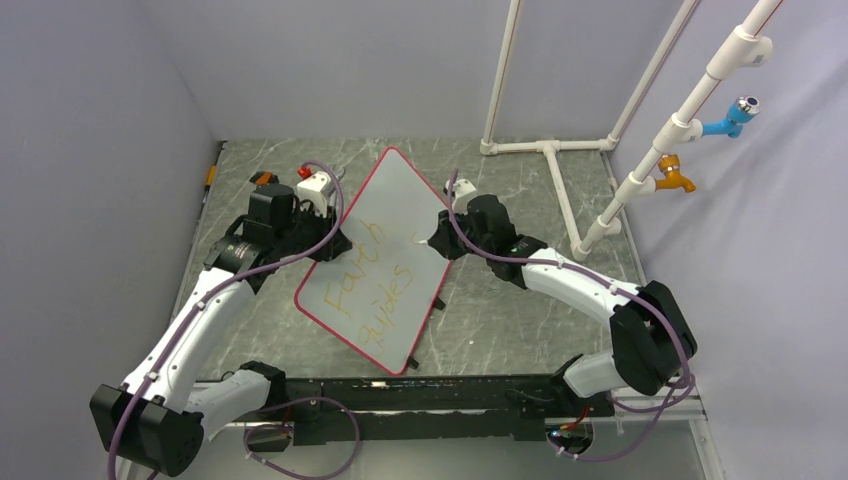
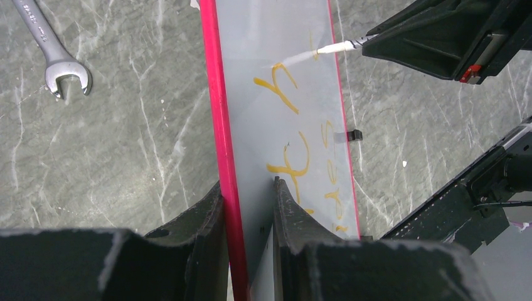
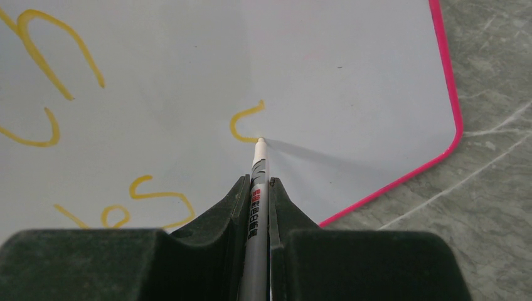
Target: Write a sentence on the whiteboard
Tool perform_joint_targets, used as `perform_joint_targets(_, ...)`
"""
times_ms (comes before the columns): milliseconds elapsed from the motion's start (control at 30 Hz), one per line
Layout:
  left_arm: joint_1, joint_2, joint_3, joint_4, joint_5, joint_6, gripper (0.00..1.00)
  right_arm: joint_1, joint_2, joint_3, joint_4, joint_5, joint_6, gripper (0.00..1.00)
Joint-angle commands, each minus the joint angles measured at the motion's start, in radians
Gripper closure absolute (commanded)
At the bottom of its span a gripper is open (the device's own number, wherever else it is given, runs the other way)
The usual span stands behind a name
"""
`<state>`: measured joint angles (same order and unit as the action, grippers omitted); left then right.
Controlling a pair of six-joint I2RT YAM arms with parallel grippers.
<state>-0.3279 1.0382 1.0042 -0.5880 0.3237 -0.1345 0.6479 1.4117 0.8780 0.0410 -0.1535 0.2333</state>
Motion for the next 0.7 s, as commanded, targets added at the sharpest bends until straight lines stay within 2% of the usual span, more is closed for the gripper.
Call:
perform_joint_targets(0,-0.005,0.014,-0.022,-0.026,-0.112,0.147,1.0,-0.005,0.001,0.002,-0.025,0.026,0.008,1.0)
perform_joint_targets(667,-0.005,0.005,-0.022,-0.026,-0.112,0.147,1.0,0.001,-0.039,-0.036,-0.05,-0.169,-0.02,1.0)
